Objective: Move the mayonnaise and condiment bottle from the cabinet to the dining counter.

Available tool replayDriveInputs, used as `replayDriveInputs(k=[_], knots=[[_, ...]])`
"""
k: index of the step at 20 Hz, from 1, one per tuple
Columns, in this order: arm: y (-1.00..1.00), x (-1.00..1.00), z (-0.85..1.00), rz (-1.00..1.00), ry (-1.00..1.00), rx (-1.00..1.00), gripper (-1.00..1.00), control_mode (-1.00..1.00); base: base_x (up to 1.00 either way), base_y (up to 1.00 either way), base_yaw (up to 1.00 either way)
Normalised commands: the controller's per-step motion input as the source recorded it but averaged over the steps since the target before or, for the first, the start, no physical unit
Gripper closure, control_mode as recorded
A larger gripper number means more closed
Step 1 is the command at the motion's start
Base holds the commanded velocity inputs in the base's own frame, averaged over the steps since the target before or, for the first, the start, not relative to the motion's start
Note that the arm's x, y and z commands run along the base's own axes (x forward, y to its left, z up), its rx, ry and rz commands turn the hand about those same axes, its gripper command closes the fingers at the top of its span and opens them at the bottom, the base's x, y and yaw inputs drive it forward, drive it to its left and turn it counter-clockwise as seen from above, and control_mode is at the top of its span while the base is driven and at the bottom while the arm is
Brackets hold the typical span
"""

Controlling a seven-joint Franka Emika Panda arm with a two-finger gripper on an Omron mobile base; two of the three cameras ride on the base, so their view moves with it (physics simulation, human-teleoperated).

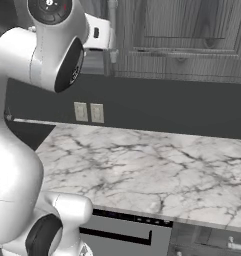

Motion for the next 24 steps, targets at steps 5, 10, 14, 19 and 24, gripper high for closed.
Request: replayDriveInputs(k=[5, 10, 14, 19, 24], knots=[[-0.12, 0.39, 0.00, 0.00, -0.03, 0.00, -1.00, -1.00, 0.00, 0.00, 0.00], [-0.09, 0.43, -0.01, 0.00, 0.00, 0.00, -1.00, -1.00, 0.00, 0.00, 0.00], [-0.05, 0.38, 0.00, 0.00, 0.00, 0.00, -1.00, -1.00, 0.00, 0.00, 0.00], [-0.10, 0.35, 0.00, 0.00, 0.00, 0.00, -1.00, -1.00, 0.00, 0.00, 0.00], [-0.20, 0.34, 0.00, 0.00, 0.00, 0.00, -1.00, -1.00, 0.00, 0.00, 0.00]])
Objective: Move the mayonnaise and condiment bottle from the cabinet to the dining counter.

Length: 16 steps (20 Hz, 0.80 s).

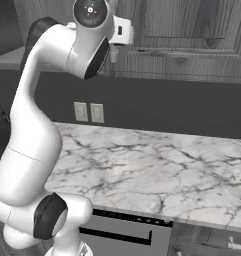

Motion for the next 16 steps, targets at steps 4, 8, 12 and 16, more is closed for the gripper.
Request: replayDriveInputs(k=[4, 8, 12, 16], knots=[[-0.10, 0.43, 0.00, 0.00, 0.00, 0.00, -1.00, -1.00, 0.00, 0.00, 0.00], [-0.02, 0.48, 0.00, -0.01, 0.00, 0.00, -1.00, -1.00, 0.00, 0.00, 0.00], [0.00, 0.40, 0.00, -0.01, 0.00, 0.00, -1.00, -1.00, 0.00, 0.00, 0.00], [-0.03, 0.35, -0.01, 0.00, 0.00, 0.00, -1.00, -1.00, 0.00, 0.00, 0.00]])
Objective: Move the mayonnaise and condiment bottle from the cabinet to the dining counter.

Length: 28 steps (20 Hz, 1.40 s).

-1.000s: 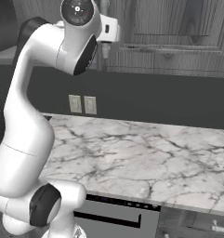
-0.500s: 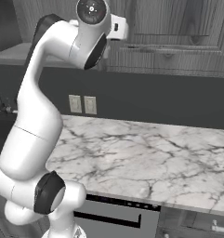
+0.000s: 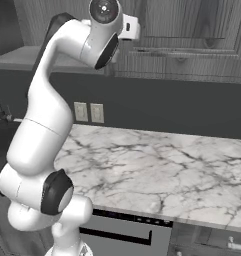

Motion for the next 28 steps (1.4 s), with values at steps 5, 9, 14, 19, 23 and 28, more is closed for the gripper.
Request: replayDriveInputs(k=[5, 9, 14, 19, 23, 28], knots=[[-0.06, 0.33, 0.00, 0.00, 0.00, 0.00, -1.00, -1.00, 0.00, 0.00, 0.00], [-0.04, 0.34, -0.02, 0.00, 0.00, 0.00, -1.00, -1.00, 0.00, 0.00, 0.00], [-0.02, 0.08, -0.02, 0.00, 0.00, 0.00, 1.00, -1.00, 0.00, 0.00, 0.00], [-0.25, -0.18, -0.08, 0.00, 0.00, 0.03, 1.00, -1.00, 0.00, 0.00, 0.00], [-0.32, 0.05, -0.08, 0.00, 0.00, 0.02, 1.00, -1.00, 0.00, 0.00, 0.00], [-0.27, -0.28, -0.01, 0.00, -0.01, 0.03, 1.00, -1.00, 0.00, 0.00, 0.00]])
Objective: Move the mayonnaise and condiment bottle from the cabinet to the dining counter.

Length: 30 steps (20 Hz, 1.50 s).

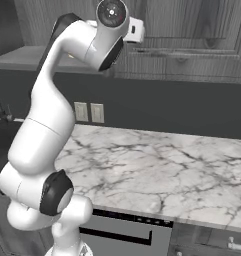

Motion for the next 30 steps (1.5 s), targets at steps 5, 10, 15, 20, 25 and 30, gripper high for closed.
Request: replayDriveInputs(k=[5, 10, 15, 20, 25, 30], knots=[[-0.31, -0.86, 0.00, 0.00, -0.05, 0.03, 1.00, -1.00, 0.00, 0.00, 0.00], [-0.33, -0.94, 0.00, 0.00, -0.04, 0.06, 1.00, -1.00, 0.00, 0.00, 0.00], [-0.38, -0.94, 0.00, 0.00, -0.05, 0.09, 1.00, -1.00, 0.00, 0.00, 0.00], [-0.45, -0.94, 0.02, 0.00, -0.03, 0.12, 1.00, -1.00, 0.00, 0.00, 0.00], [-0.50, -0.94, 0.04, 0.00, 0.00, 0.15, 1.00, -1.00, 0.00, 0.00, 0.00], [-0.52, -0.94, 0.08, 0.00, 0.00, 0.16, 1.00, -1.00, 0.00, 0.00, 0.00]])
